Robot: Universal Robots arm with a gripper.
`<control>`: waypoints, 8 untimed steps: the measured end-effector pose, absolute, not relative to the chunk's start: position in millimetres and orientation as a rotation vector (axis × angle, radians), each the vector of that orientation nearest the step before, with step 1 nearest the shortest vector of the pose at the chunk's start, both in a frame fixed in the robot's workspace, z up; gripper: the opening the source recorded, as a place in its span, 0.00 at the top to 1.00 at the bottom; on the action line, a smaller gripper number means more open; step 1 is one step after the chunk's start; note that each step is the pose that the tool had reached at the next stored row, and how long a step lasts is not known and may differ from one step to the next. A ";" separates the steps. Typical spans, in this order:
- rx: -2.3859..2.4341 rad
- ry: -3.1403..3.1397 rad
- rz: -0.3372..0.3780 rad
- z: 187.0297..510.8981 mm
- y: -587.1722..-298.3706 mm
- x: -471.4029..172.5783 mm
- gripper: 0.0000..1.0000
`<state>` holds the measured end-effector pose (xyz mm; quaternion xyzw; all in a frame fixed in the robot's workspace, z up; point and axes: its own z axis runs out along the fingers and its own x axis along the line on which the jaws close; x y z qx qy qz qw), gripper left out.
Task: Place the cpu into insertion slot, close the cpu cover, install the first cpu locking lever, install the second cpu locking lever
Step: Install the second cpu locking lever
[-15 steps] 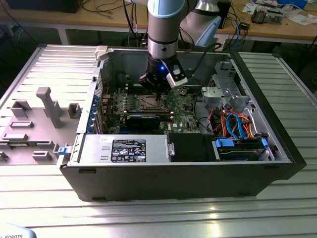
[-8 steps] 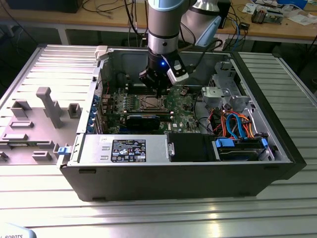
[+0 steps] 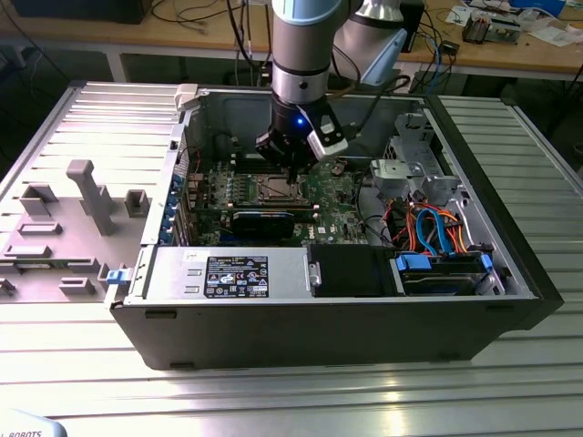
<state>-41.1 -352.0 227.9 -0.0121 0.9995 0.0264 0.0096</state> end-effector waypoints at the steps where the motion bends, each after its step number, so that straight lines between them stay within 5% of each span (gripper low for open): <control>1: -0.038 3.121 0.081 227.8 -352.9 -41.1 0.89; 8: -0.038 3.122 0.066 231.9 -355.0 -41.1 0.89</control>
